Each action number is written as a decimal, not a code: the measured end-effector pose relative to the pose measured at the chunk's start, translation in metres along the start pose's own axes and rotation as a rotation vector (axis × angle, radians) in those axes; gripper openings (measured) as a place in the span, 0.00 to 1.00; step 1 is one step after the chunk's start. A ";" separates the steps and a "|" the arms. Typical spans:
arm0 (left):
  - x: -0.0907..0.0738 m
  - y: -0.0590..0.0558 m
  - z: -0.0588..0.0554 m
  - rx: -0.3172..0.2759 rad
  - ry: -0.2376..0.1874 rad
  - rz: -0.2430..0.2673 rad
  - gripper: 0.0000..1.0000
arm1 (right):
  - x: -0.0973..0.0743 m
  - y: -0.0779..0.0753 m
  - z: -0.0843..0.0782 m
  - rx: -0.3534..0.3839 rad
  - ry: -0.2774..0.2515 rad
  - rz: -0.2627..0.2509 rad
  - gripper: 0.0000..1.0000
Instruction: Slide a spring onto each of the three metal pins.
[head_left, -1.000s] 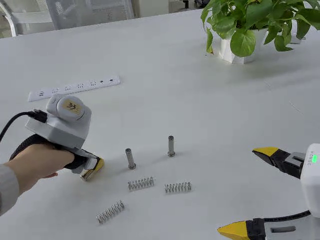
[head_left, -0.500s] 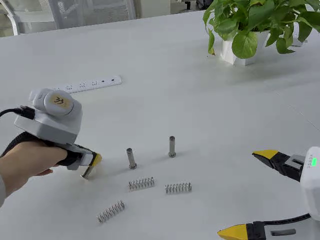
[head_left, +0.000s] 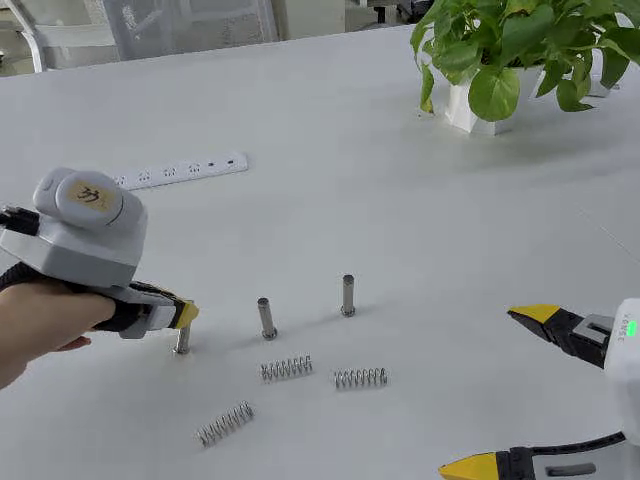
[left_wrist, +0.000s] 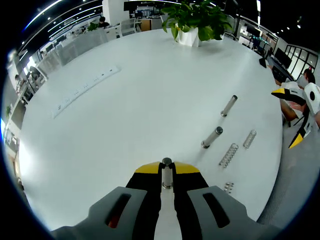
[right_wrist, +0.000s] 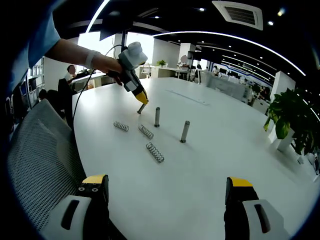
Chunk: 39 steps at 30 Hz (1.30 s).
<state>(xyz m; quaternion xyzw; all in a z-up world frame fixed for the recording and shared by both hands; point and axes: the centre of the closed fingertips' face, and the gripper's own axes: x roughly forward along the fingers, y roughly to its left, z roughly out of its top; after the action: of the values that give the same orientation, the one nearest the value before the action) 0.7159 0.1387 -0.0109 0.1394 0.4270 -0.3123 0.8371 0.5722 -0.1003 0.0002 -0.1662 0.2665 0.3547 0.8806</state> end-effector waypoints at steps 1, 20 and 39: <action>-0.001 0.000 -0.001 -0.001 -0.001 0.001 0.04 | 0.000 0.000 0.000 -0.001 0.001 0.001 0.97; -0.013 -0.003 -0.014 -0.003 -0.004 0.003 0.04 | 0.000 0.003 -0.001 -0.009 0.008 0.007 0.97; -0.014 -0.009 -0.015 0.058 -0.033 0.008 0.04 | 0.000 0.006 -0.004 -0.016 0.019 0.019 0.96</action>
<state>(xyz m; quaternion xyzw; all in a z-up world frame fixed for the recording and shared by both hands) 0.6947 0.1445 -0.0082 0.1602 0.4033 -0.3234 0.8409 0.5670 -0.0978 -0.0035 -0.1739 0.2739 0.3637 0.8732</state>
